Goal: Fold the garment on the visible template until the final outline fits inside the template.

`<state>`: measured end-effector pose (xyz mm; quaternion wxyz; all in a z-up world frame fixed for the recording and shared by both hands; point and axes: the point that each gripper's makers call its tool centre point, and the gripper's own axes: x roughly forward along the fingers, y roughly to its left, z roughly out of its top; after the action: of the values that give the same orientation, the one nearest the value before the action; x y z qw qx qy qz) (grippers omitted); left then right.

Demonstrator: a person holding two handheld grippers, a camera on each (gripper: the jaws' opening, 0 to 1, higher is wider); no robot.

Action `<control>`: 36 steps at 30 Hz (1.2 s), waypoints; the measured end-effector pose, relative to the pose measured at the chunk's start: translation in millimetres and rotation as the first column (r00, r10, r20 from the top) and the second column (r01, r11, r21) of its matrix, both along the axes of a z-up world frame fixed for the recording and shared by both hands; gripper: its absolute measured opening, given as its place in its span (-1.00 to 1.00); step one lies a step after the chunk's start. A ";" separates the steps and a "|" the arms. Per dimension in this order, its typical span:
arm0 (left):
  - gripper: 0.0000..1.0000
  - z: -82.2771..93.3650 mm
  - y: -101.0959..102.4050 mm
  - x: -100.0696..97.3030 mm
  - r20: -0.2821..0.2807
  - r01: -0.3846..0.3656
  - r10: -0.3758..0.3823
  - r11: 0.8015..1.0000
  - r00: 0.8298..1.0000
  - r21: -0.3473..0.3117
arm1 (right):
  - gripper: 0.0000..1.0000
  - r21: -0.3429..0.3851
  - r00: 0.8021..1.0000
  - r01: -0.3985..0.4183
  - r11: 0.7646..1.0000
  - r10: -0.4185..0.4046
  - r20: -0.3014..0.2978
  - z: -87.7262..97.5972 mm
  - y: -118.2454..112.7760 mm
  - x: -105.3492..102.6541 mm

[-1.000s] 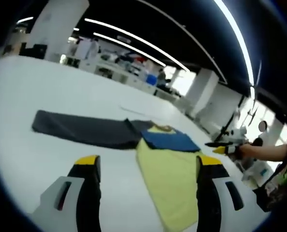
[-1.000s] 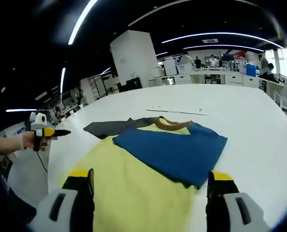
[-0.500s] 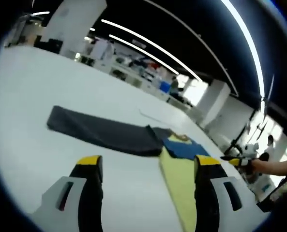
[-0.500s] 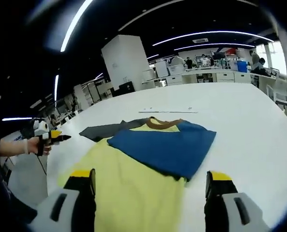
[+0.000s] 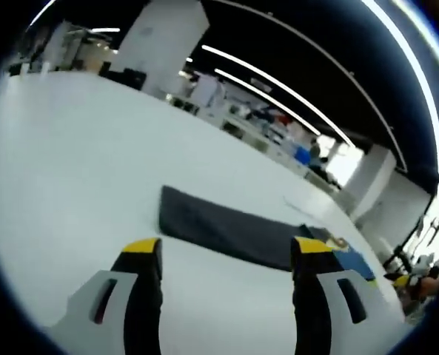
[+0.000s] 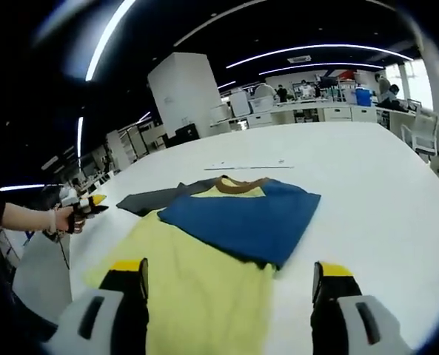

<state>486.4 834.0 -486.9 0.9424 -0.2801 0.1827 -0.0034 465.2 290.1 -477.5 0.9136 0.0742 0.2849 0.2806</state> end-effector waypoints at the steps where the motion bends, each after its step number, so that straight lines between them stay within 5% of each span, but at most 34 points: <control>1: 0.33 1.2 0.8 2.3 0.015 0.010 -0.010 1.000 1.000 0.020 | 0.78 -0.004 1.000 0.001 1.000 -0.001 0.000 -0.3 -0.6 -0.2; 18: 0.04 -9.8 2.1 26.2 0.005 -0.029 0.029 0.999 1.000 0.024 | 0.67 0.048 0.999 0.042 0.998 -0.042 -0.001 13.3 0.7 -8.8; 31: -0.97 -36.5 29.0 36.4 -0.042 -0.137 0.135 0.990 0.990 -0.031 | 0.28 0.058 0.999 0.047 0.997 -0.046 -0.029 10.7 -7.8 -8.5; 36: -1.00 -42.2 38.1 41.5 -0.038 -0.147 0.145 0.988 0.989 -0.038 | 0.20 0.058 0.998 0.051 0.997 -0.048 -0.039 8.5 -8.6 -7.4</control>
<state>527.9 872.1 -529.1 0.9308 -0.3119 0.1784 0.0669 457.7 281.5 -469.0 0.9121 0.1135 0.2917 0.2647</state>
